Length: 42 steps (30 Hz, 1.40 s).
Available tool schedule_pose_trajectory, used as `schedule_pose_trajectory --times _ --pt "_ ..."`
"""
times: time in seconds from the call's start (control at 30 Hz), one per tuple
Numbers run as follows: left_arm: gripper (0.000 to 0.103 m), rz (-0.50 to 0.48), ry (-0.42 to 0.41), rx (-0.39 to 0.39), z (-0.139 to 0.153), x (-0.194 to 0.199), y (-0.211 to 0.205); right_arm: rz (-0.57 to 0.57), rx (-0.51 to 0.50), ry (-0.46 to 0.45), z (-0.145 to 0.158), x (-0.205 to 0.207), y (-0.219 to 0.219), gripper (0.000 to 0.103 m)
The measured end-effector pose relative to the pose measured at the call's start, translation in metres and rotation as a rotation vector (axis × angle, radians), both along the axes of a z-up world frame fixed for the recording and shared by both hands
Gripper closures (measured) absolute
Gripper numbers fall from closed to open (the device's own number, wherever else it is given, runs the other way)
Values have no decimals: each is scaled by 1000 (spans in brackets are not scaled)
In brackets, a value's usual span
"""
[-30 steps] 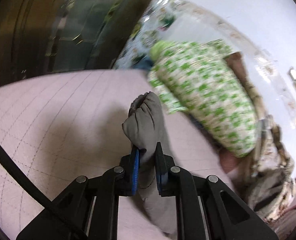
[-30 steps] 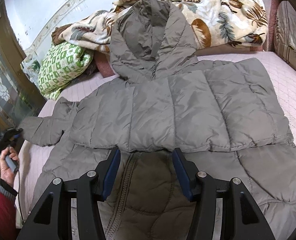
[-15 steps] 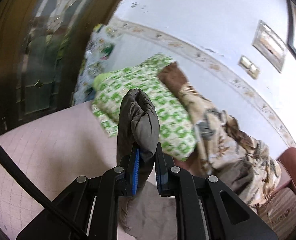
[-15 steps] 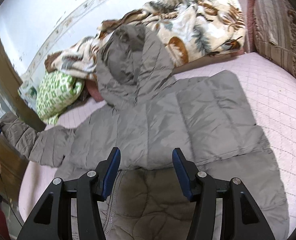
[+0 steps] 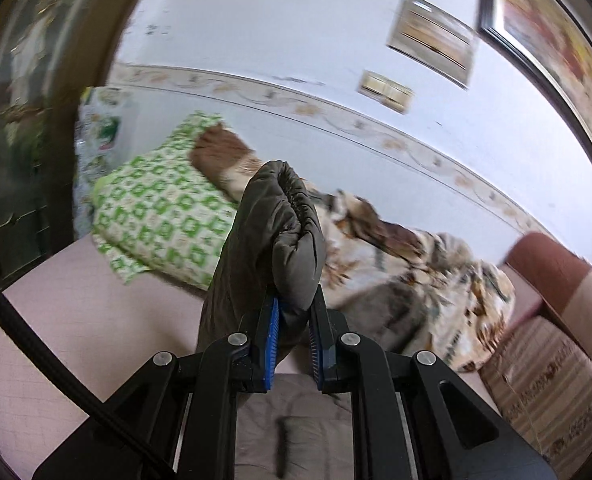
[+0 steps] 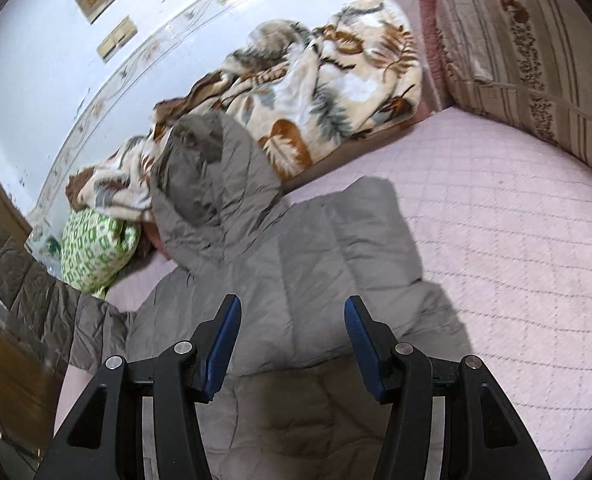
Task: Fold large clothes
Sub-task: 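Carry the sleeve across the jacket body with the left tool and release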
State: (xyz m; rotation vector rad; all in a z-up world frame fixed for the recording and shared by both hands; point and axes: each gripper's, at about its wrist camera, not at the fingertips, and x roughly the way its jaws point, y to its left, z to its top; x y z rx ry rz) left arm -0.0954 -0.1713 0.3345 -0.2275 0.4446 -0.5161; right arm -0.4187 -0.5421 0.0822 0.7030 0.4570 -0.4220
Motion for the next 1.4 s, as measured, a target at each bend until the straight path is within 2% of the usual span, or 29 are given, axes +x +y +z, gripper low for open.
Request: schedule_pose_trajectory --times 0.3,0.5,0.67,0.97,1.13,1.17,1.2,1.27,1.4 --pt "90 -141 -5 72 -2 -50 -101 -43 12 -59 11 -30 -19 45" --pt "90 -224 3 137 -22 -78 -162 -85 48 -100 14 -50 -35 45" --pt "90 -291 52 199 -65 -98 -212 -98 72 -118 14 -59 -43 45" --pt "89 -413 170 415 -199 -138 -303 -106 88 -136 16 -64 -52 45" --pt "86 -470 214 497 -254 -152 -328 -97 88 -140 19 -58 -50 45" --pt "82 -477 225 505 -260 -151 -331 -94 86 -139 19 -57 -50 45" --pt "73 -490 251 514 -268 -151 -333 -93 87 -140 20 -55 -49 45" --pt "62 -532 305 509 -278 -152 -333 -91 91 -141 19 -51 -49 45" --pt "60 -632 313 429 -259 -155 -309 -84 96 -133 17 -39 -47 45"
